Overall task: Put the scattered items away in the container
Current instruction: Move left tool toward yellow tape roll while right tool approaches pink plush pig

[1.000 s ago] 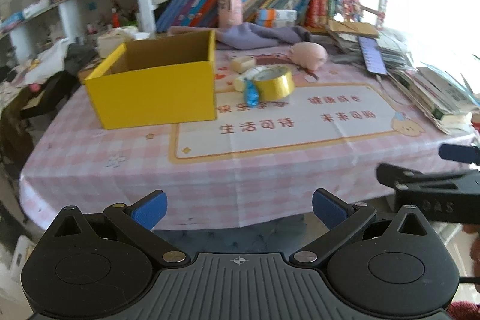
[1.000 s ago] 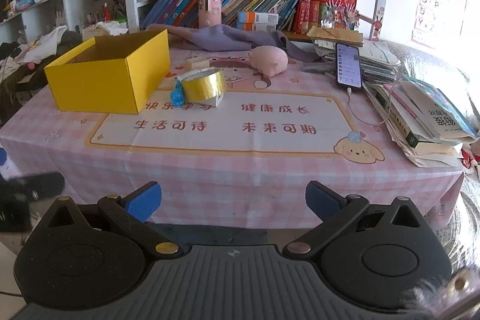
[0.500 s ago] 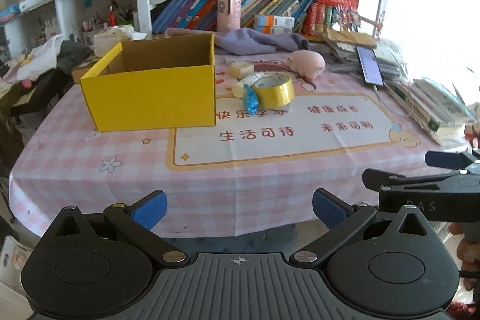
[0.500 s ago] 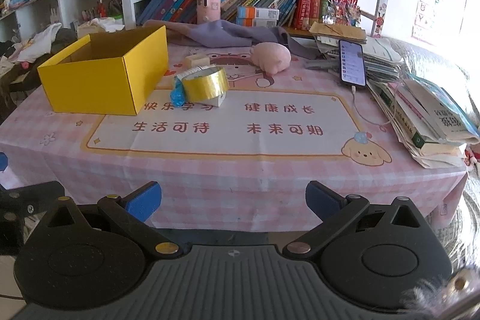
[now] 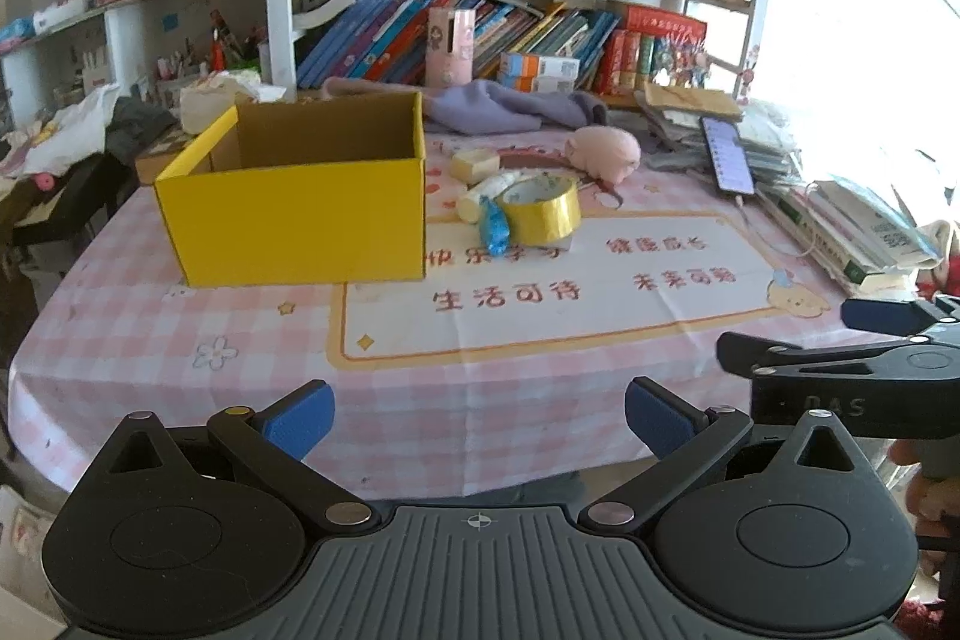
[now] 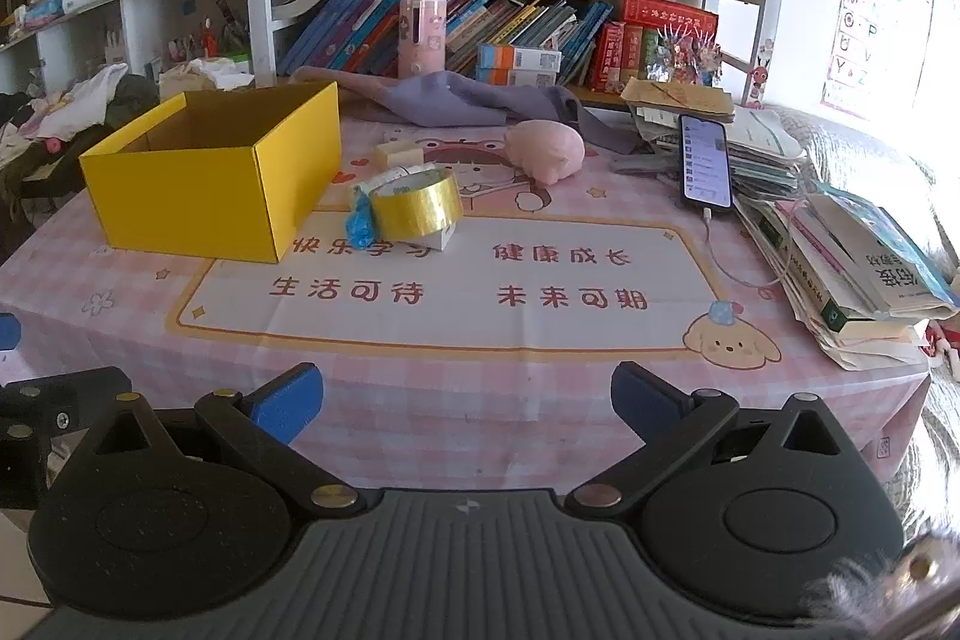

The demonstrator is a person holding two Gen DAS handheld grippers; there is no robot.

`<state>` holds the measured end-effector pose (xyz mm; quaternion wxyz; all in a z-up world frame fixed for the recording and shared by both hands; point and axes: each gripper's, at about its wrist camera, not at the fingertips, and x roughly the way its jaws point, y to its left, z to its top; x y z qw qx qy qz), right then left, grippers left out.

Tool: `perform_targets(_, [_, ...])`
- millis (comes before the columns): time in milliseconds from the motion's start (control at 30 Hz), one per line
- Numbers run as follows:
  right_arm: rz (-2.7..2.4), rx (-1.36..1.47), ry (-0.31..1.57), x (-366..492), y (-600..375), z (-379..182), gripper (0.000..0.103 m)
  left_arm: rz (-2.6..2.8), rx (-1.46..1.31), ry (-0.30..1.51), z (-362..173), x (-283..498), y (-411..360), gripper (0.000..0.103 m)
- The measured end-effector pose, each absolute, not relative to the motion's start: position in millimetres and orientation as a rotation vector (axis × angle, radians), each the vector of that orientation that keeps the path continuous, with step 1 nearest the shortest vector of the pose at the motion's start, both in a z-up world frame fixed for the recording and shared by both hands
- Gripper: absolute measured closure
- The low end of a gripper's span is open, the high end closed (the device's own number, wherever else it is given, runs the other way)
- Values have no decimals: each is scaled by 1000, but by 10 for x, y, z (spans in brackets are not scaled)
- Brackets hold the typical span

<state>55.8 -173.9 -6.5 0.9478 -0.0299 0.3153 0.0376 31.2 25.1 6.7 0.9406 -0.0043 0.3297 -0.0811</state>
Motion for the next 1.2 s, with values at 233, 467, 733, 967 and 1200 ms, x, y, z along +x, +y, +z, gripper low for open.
perform_targets(233, [78, -67, 636, 595, -1746, -55, 0, -151, 10, 691, 31, 402, 199, 0])
perform_targets(467, [66, -55, 657, 699, -1805, -111, 0, -172, 9, 698, -29, 506, 141, 0])
perform_targets(733, [54, -29, 643, 871, -1934, -124, 0, -193, 33, 686, -42, 713, 18, 0])
perform_targets(967, [49, -25, 633, 1100, -2031, -116, 0, -205, 31, 678, -31, 959, -77, 0])
perform_targets(1200, [49, -33, 597, 1396, -2204, 17, 0, -210, 42, 642, 70, 1262, -296, 0])
